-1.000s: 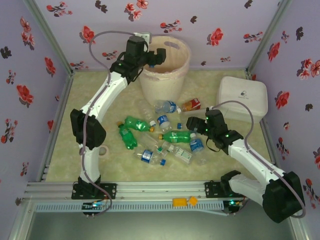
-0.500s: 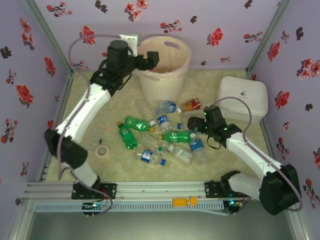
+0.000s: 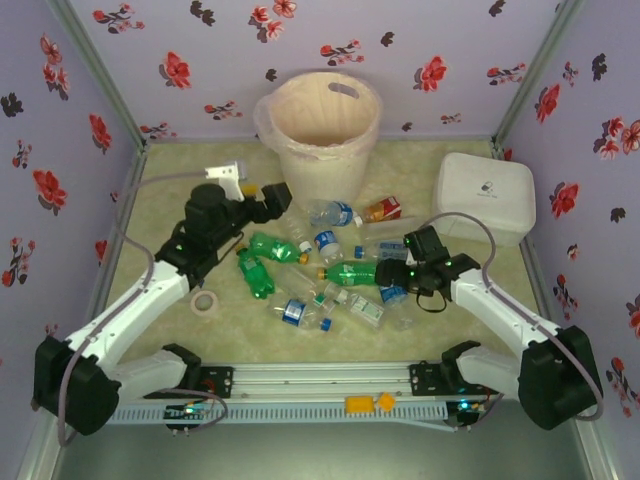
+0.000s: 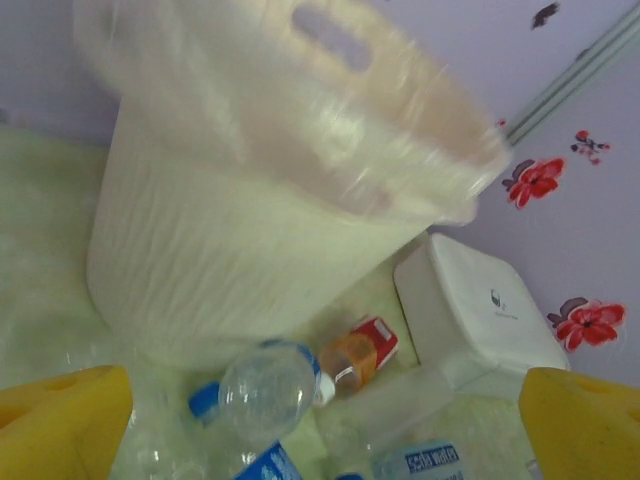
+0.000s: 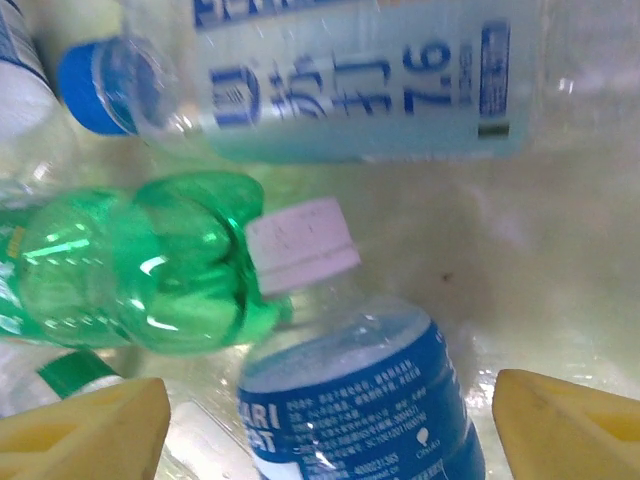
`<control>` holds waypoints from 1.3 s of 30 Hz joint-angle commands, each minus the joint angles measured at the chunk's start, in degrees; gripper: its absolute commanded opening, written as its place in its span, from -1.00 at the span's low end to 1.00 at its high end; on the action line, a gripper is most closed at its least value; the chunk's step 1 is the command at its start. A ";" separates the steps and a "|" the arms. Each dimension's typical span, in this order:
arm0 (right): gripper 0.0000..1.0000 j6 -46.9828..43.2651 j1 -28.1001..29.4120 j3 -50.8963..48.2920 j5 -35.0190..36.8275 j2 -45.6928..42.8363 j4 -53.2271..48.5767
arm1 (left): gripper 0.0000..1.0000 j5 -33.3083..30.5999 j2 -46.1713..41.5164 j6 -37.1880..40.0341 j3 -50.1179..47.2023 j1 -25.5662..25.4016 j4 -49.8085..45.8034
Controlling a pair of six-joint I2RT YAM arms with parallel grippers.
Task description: Put the plastic bottles in the bin
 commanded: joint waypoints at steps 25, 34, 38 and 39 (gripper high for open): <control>0.34 4.30 0.64 -6.04 9.11 0.93 0.17 | 0.99 -1.76 16.40 -16.22 -6.74 -14.26 14.72; -0.03 1.54 0.54 -0.55 10.31 -1.38 -4.90 | 1.00 -6.80 10.10 -13.19 -9.64 -13.74 10.99; -0.03 -1.77 0.45 6.29 10.38 -3.88 -8.00 | 0.99 -10.12 6.50 -14.25 -14.00 -13.52 11.77; -0.03 -2.52 0.45 8.60 10.42 -4.08 -8.37 | 0.99 -10.87 5.47 -14.34 -14.86 -13.41 11.68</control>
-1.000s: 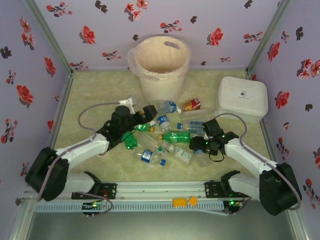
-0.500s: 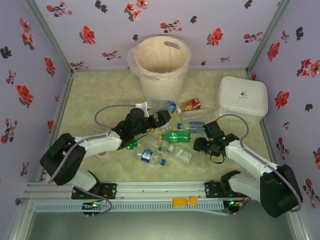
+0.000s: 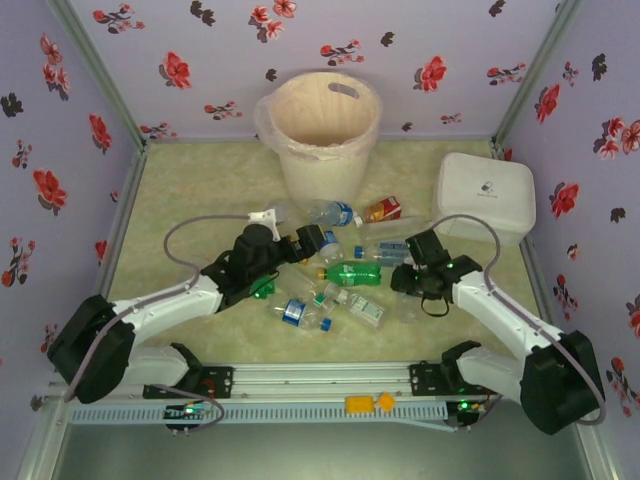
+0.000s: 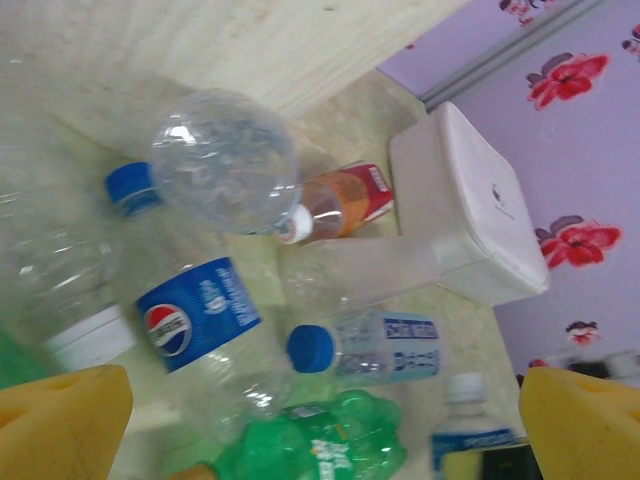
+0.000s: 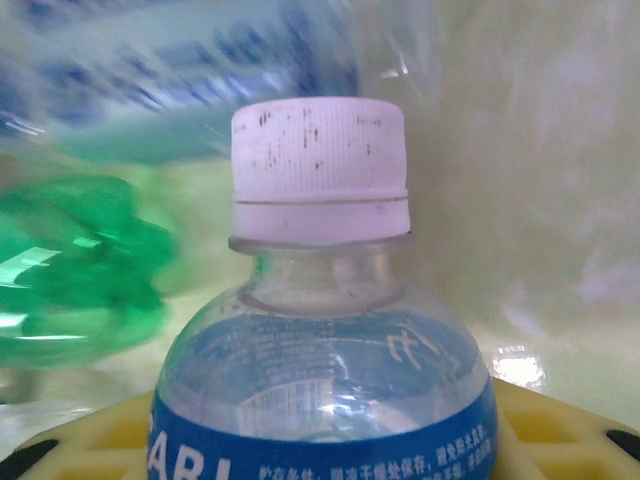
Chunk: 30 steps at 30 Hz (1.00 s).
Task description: Put the plastic bottles in the bin
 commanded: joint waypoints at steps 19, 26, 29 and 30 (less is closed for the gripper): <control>-0.06 -8.38 -0.09 52.98 -6.64 20.44 16.60 | 1.00 -10.21 -20.16 -1.89 -13.12 3.20 -9.41; -0.07 -3.99 -0.12 72.76 -10.14 37.49 22.87 | 1.00 -12.63 -25.72 1.37 -11.81 3.26 -19.17; -0.06 -2.75 -0.02 81.67 -13.08 45.63 22.76 | 1.00 -12.56 -26.70 1.81 -11.77 3.29 -20.69; -0.06 -2.46 0.01 84.68 -13.93 48.52 22.43 | 1.00 -12.59 -26.96 1.58 -12.20 3.24 -20.81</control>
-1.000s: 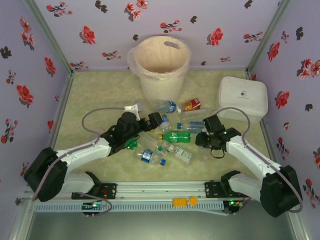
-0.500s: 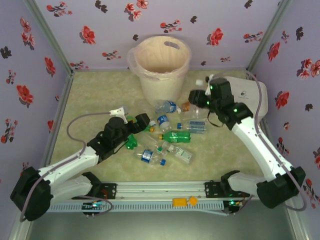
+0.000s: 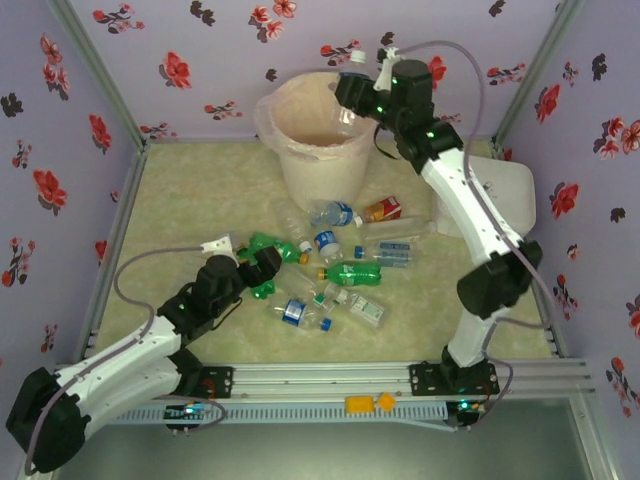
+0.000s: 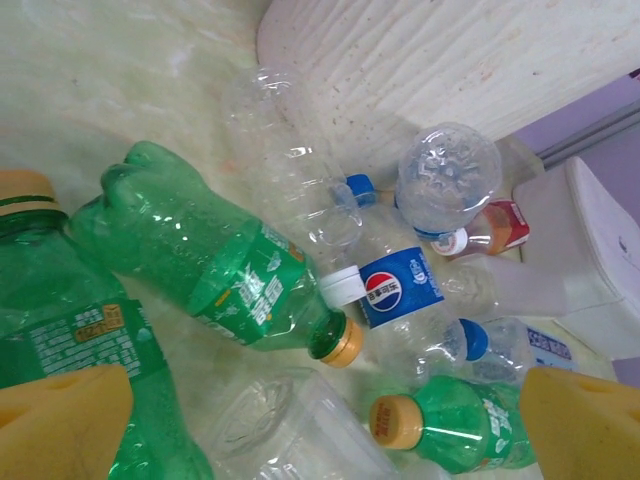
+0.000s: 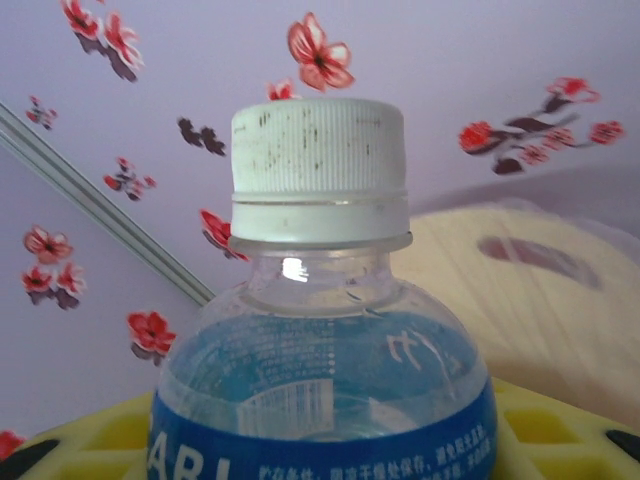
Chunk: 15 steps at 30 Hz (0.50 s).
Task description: Put the plastic bottles in the bin
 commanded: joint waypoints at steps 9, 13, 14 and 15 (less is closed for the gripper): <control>0.00 2.85 0.14 29.53 -7.67 26.36 -4.34 | 1.00 -2.04 -8.20 -3.21 -3.83 0.23 -6.32; 0.37 3.22 0.15 29.51 -6.68 27.90 -3.06 | 0.99 -3.41 -11.87 -2.75 -3.61 0.26 -10.72; 0.64 3.40 0.14 29.47 -6.70 27.97 -2.74 | 1.00 -3.89 -12.37 -2.58 -3.69 0.27 -11.45; 0.89 3.45 0.14 29.53 -6.70 27.90 -2.52 | 1.00 -4.43 -12.80 -2.47 -3.62 0.34 -11.88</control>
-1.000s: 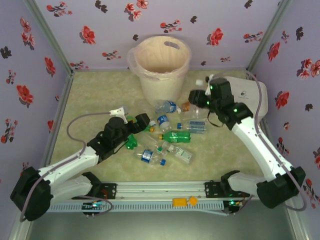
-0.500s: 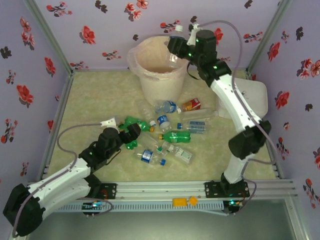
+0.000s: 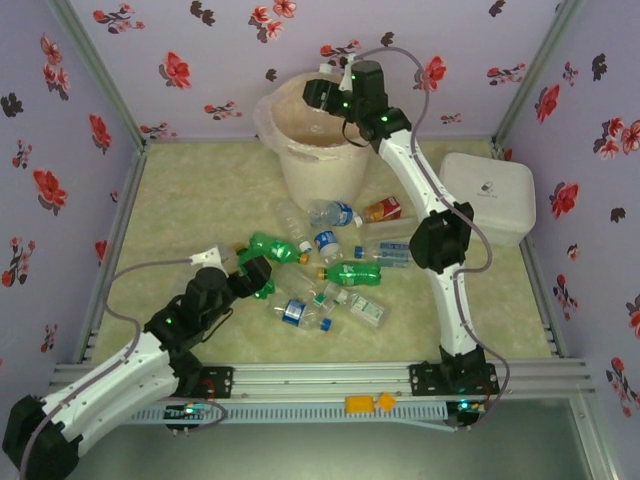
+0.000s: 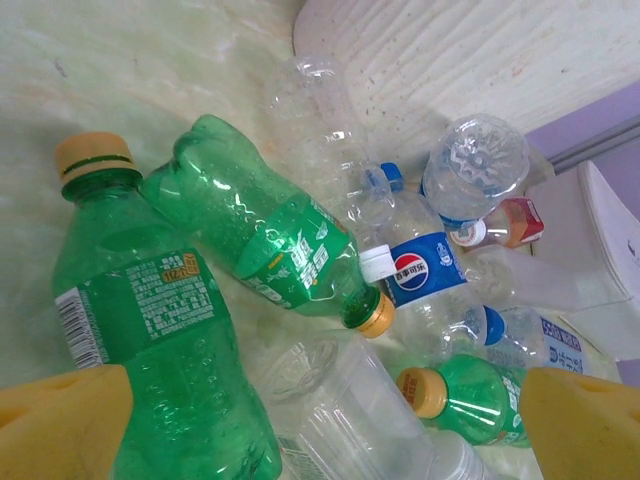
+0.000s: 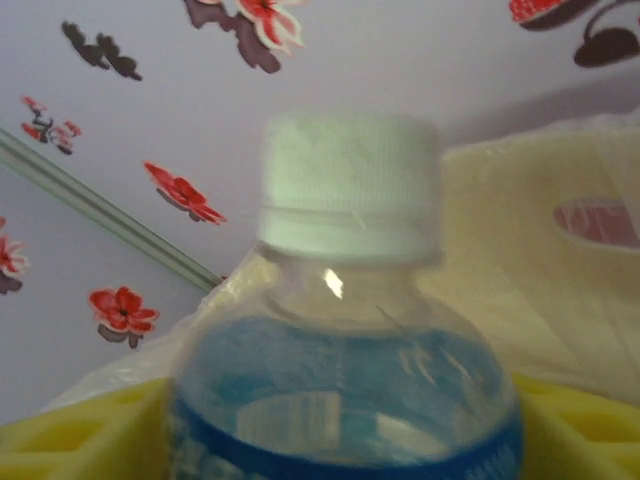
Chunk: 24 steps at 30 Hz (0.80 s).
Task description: Put the plastic bottles in the bin
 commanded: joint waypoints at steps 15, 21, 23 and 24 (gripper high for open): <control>0.99 -9.86 0.19 -10.85 4.84 -20.73 -5.62 | 1.00 -12.09 1.03 0.31 1.36 1.01 -4.49; 0.99 -9.91 0.23 -28.37 9.08 -33.30 -6.07 | 1.00 -14.32 4.46 0.04 2.70 1.67 -3.47; 0.99 -9.75 0.23 -35.92 10.61 -38.42 -4.57 | 1.00 -14.53 5.95 0.46 3.44 1.72 -3.18; 0.99 -9.68 0.23 -39.88 11.16 -41.03 -3.55 | 0.99 -14.51 6.58 0.70 3.90 1.75 -3.31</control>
